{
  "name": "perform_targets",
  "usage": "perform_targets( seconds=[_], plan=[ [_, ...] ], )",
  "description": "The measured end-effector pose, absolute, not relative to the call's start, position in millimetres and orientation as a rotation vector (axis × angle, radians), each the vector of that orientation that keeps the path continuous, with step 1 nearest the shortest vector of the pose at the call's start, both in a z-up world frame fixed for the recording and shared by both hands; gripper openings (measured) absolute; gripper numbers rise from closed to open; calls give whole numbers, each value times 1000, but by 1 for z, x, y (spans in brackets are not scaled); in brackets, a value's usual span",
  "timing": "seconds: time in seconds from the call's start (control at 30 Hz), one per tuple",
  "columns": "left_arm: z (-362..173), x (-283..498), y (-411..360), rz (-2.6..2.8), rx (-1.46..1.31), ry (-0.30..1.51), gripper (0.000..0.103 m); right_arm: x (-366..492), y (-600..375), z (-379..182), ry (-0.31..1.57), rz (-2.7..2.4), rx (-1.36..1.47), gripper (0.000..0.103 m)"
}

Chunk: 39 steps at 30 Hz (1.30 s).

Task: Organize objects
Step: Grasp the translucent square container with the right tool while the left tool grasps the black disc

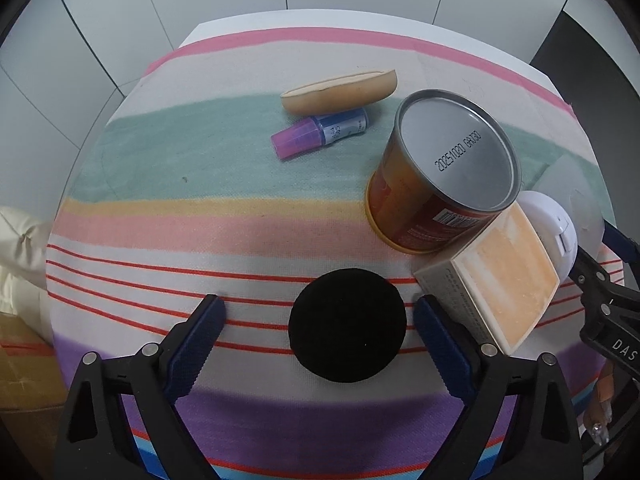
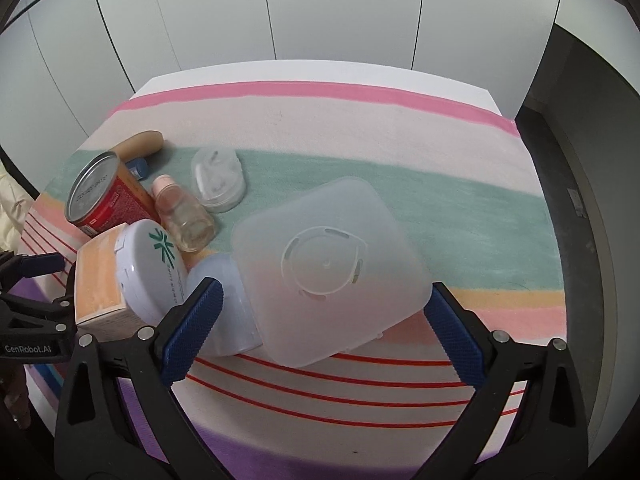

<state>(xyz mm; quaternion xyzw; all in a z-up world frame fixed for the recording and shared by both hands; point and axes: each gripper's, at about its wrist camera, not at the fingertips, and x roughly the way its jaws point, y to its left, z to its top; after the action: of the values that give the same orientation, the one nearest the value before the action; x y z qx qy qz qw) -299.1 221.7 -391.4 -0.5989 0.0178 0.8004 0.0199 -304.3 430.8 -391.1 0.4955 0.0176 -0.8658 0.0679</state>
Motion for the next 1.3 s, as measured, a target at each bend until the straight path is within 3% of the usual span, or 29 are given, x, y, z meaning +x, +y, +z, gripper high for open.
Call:
perform_targets(
  seconds=[0.1,0.23,0.63,1.13,1.3],
  plan=[
    [-388,-298,220,2496,-1835,56,88,-306,429,-391,27,-2619,1490,102],
    [-377,-295,222,2529,-1785,50,51,-301,426,-390,22,-2636,1467,94],
    [-377,-297,218,2558,-1787,21,48,-280,427,-384,32,-2666,1440,82],
    [-371,-303,196,2571,-1797,-114,47,-271,453,-372,-209,-2677,1449,81],
    [-369,-303,193,2554,-1792,-126,47,-271,451,-372,-197,-2685,1472,81]
  ],
)
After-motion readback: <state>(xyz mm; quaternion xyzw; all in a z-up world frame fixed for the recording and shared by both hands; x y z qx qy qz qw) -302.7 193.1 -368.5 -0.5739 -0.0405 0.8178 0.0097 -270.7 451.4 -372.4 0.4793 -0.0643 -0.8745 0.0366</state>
